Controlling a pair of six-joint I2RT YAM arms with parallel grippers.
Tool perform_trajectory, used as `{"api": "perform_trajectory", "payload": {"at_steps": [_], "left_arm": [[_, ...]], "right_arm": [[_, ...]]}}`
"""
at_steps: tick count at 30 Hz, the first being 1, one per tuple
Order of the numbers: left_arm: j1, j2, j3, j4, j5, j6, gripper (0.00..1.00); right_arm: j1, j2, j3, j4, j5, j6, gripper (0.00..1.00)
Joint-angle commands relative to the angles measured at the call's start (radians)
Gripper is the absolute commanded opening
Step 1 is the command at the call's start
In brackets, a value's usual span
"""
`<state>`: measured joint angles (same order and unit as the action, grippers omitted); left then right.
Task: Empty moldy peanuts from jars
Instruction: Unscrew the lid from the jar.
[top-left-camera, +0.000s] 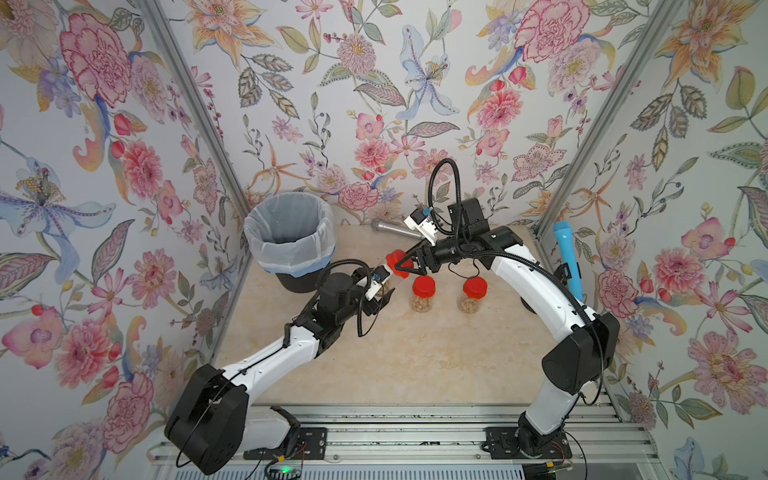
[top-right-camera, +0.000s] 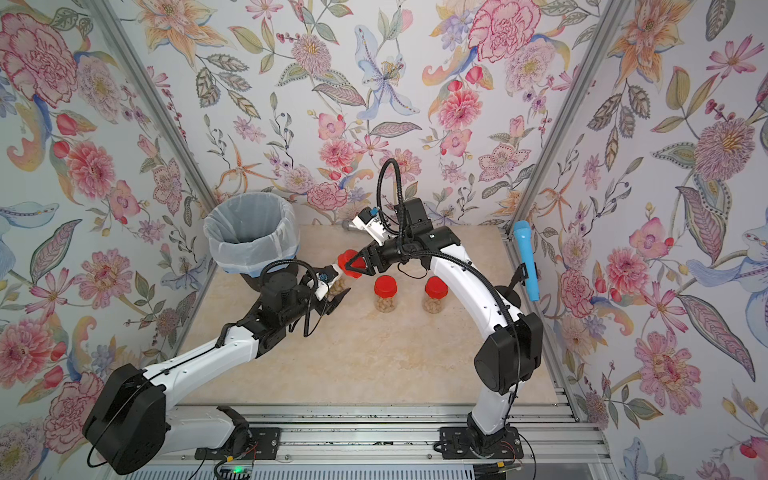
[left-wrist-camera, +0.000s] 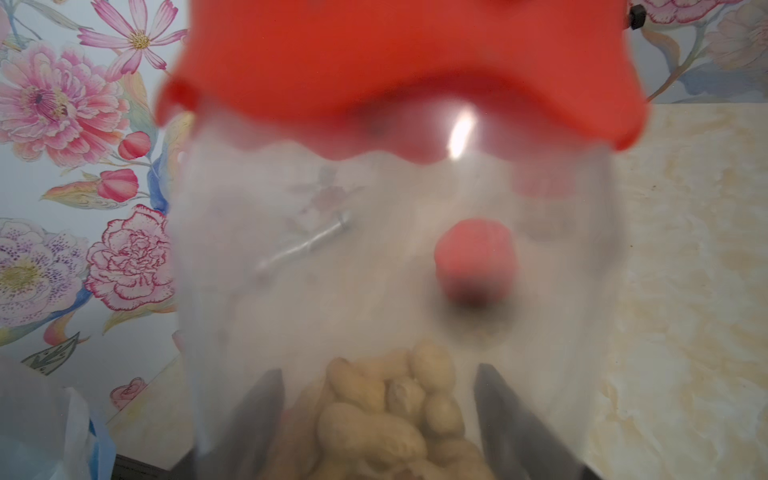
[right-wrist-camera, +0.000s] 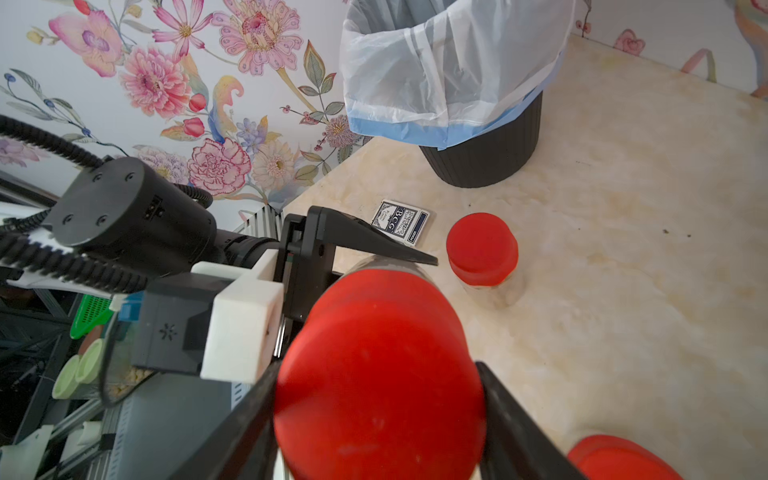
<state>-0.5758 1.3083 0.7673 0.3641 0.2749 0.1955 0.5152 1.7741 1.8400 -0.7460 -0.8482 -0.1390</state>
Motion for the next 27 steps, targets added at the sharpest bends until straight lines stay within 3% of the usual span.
{"api": "perform_trajectory", "payload": {"at_steps": [1, 7, 13, 20, 27], "left_arm": [[-0.026, -0.026, 0.079, 0.067, 0.226, -0.008, 0.3], [-0.025, -0.034, 0.08, 0.051, 0.258, -0.01, 0.29], [-0.026, -0.039, 0.077, 0.033, 0.254, -0.001, 0.27], [-0.025, -0.046, 0.064, 0.043, 0.202, 0.01, 0.27], [-0.023, -0.049, 0.047, 0.065, 0.161, 0.019, 0.27]], "right_arm": [[0.058, 0.048, 0.074, -0.19, -0.173, -0.2, 0.48], [0.071, 0.086, 0.127, -0.285, -0.151, -0.276, 0.51], [0.074, 0.087, 0.148, -0.304, -0.125, -0.289, 0.6], [0.072, 0.096, 0.172, -0.304, -0.117, -0.288, 0.73], [0.067, 0.091, 0.167, -0.303, -0.118, -0.288, 0.79]]}}
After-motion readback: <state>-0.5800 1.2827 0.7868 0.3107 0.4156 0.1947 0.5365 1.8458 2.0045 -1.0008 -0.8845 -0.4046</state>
